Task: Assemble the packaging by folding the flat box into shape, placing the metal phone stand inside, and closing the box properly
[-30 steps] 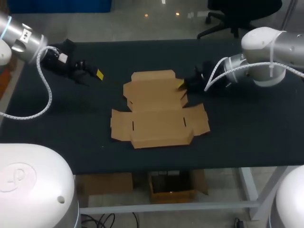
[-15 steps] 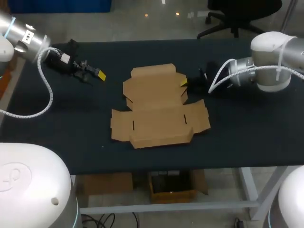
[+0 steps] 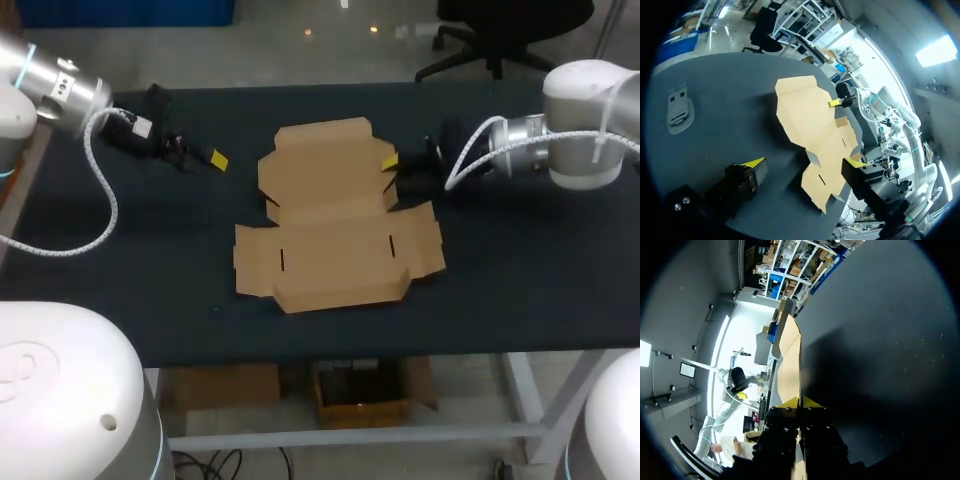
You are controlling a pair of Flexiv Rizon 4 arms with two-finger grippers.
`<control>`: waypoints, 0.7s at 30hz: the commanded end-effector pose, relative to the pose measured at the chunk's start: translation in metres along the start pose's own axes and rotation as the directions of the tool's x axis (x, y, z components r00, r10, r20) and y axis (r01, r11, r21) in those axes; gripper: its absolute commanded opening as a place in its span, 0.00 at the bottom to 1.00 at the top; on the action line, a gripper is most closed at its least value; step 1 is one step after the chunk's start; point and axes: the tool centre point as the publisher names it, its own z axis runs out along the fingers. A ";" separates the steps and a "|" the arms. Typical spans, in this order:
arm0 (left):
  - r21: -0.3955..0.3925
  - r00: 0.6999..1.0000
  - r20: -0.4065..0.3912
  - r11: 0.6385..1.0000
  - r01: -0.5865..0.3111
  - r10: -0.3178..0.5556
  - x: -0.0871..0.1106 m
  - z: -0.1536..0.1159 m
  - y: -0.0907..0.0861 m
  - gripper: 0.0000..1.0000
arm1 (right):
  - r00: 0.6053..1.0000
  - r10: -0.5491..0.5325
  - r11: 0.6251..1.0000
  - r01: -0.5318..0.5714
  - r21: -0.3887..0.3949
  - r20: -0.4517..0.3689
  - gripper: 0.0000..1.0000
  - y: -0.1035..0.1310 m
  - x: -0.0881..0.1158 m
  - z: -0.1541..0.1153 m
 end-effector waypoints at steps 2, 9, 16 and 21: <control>0.003 1.000 0.002 1.000 0.000 0.000 0.001 0.000 0.001 1.00 | 1.000 -0.008 1.000 0.008 -0.012 -0.011 0.00 -0.006 0.002 -0.006; 0.003 1.000 0.002 1.000 0.000 0.000 0.001 0.000 0.001 1.00 | 1.000 -0.008 1.000 0.008 -0.012 -0.011 0.00 -0.006 0.002 -0.006; 0.017 1.000 0.003 1.000 -0.014 0.014 0.001 0.003 -0.001 1.00 | 1.000 -0.008 1.000 0.008 -0.012 -0.011 0.00 -0.006 0.002 -0.006; 0.051 0.995 0.010 0.994 -0.097 0.096 0.000 0.012 -0.013 1.00 | 0.997 -0.050 0.999 0.049 -0.022 -0.062 0.00 0.001 0.009 -0.009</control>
